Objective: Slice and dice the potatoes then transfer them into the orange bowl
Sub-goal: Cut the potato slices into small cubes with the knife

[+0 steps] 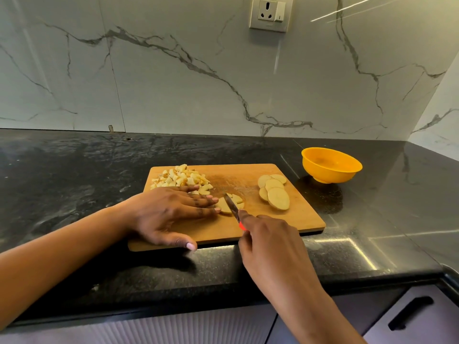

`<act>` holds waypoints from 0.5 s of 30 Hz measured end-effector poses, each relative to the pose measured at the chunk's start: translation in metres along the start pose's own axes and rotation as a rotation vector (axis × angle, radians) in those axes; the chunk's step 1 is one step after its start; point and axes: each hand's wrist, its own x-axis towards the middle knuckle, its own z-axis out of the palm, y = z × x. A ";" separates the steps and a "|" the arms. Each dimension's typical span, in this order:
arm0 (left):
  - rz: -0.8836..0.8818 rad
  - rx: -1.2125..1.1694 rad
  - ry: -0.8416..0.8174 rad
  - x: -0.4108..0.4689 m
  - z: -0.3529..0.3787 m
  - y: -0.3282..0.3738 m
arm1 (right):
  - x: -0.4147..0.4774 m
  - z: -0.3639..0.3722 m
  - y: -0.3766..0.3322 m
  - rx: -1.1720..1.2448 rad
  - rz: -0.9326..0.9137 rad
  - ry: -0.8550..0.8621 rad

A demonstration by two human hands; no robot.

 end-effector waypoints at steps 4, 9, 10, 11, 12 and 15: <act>-0.050 -0.020 -0.079 -0.001 0.003 -0.003 | -0.001 0.003 -0.005 -0.058 -0.025 -0.055; -0.047 -0.006 -0.064 0.000 0.004 -0.003 | 0.012 0.011 -0.018 -0.168 -0.036 -0.215; -0.045 -0.004 -0.056 0.001 0.004 -0.003 | 0.014 0.013 -0.019 -0.160 -0.043 -0.222; -0.044 -0.006 -0.048 0.001 0.004 -0.003 | 0.017 0.016 -0.017 -0.149 -0.045 -0.202; -0.043 -0.007 -0.042 0.001 0.003 -0.002 | 0.019 0.018 -0.014 -0.131 -0.048 -0.161; -0.032 0.009 -0.009 0.002 0.003 -0.002 | 0.019 0.022 -0.004 -0.051 -0.046 -0.043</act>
